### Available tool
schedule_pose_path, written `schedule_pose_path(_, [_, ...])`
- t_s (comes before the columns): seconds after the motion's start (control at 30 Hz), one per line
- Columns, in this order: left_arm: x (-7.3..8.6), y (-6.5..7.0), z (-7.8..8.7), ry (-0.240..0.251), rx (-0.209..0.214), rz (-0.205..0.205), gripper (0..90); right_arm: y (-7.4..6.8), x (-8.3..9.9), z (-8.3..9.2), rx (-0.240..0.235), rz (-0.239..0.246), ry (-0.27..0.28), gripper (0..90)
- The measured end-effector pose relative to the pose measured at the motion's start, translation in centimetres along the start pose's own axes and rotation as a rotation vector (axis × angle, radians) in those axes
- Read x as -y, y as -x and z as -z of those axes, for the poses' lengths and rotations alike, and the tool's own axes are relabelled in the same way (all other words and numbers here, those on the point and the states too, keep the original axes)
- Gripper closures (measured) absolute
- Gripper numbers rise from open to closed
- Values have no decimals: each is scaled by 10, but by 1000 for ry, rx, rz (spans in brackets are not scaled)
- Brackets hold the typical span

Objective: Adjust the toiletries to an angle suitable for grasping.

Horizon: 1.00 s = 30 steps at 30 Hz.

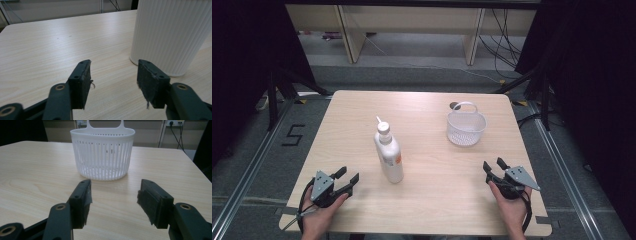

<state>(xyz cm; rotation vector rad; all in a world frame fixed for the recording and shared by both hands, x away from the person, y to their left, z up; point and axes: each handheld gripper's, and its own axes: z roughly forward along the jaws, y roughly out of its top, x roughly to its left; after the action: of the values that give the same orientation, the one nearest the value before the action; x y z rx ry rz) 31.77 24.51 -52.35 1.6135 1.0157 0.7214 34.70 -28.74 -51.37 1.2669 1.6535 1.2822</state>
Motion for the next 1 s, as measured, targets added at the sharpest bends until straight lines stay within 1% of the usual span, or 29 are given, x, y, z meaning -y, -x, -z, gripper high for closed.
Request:
schedule_pose_path(0.03, [0,0,1,0,6,2,504,0,0,0,3,2,-3,444])
schedule_pose_path(0.07, [0,0,1,9,20,8,547,1,0,0,4,11,3,447])
schedule_pose_path(0.1, [0,1,1,3,23,19,586,2,0,0,9,18,2,448])
schedule_pose_path(0.13, [0,1,2,-2,31,20,628,1,0,0,12,-1,-7,450])
schedule_pose_path(0.17, [0,2,1,-5,39,26,659,2,0,0,17,16,-2,451])
schedule_pose_path(0.2, [0,2,1,-5,39,26,692,2,0,0,17,16,-2,451])
schedule_pose_path(0.23, [-1,4,2,-6,40,14,719,2,0,0,10,15,10,451])
schedule_pose_path(0.27, [-3,6,3,11,43,-6,742,1,0,0,5,3,10,451])
schedule_pose_path(0.3, [-5,10,4,26,46,-17,764,1,0,0,9,13,11,451])
schedule_pose_path(0.33, [-5,10,4,26,46,-17,797,1,0,0,9,13,11,451])
schedule_pose_path(0.37, [-10,14,5,47,47,-30,797,-1,0,0,12,1,5,451])
schedule_pose_path(0.4, [-16,20,5,72,51,-42,859,0,0,-1,19,21,4,452])
schedule_pose_path(0.43, [-16,20,5,72,51,-42,878,0,0,-1,19,21,4,452])
schedule_pose_path(0.47, [-21,25,5,81,66,-44,894,-3,-1,0,17,-2,-10,452])
schedule_pose_path(0.5, [-23,28,3,94,91,-43,895,-1,0,-1,16,23,-5,451])
schedule_pose_path(0.53, [-26,31,3,87,102,-45,896,-1,0,-2,25,28,-8,451])
schedule_pose_path(0.57, [-26,31,3,87,102,-45,897,-1,0,-2,25,28,-8,451])
schedule_pose_path(0.6, [-28,34,0,98,124,-55,898,0,0,-3,14,26,-4,450])
schedule_pose_path(0.63, [-31,36,0,84,125,-60,898,-1,0,-2,-2,3,6,450])
schedule_pose_path(0.67, [-33,38,-2,86,136,-61,898,-1,0,-2,-2,3,6,450])
schedule_pose_path(0.73, [-38,41,-5,91,149,-56,899,-2,0,-2,-2,-21,0,450])
schedule_pose_path(0.77, [-39,42,-6,93,154,-57,899,-2,0,-2,-2,-21,0,450])
schedule_pose_path(0.8, [-42,45,-10,114,174,-63,899,-2,0,-2,-2,-20,0,450])
schedule_pose_path(0.83, [-44,46,-11,106,172,-68,899,-2,0,-2,-3,-22,1,450])
schedule_pose_path(0.87, [-44,46,-11,106,172,-68,899,-1,-1,-2,-3,-4,2,450])
schedule_pose_path(0.9, [-46,48,-13,100,177,-70,899,-2,0,-2,-4,-22,0,450])
schedule_pose_path(0.93, [-48,48,-16,114,190,-74,899,-3,0,-2,-4,-22,0,449])
schedule_pose_path(0.97, [-49,50,-16,96,183,-78,899,0,-1,-3,-14,9,1,448])
schedule_pose_path(1.0, [-50,50,-18,97,187,-81,899,-2,0,-3,-3,-4,-3,448])
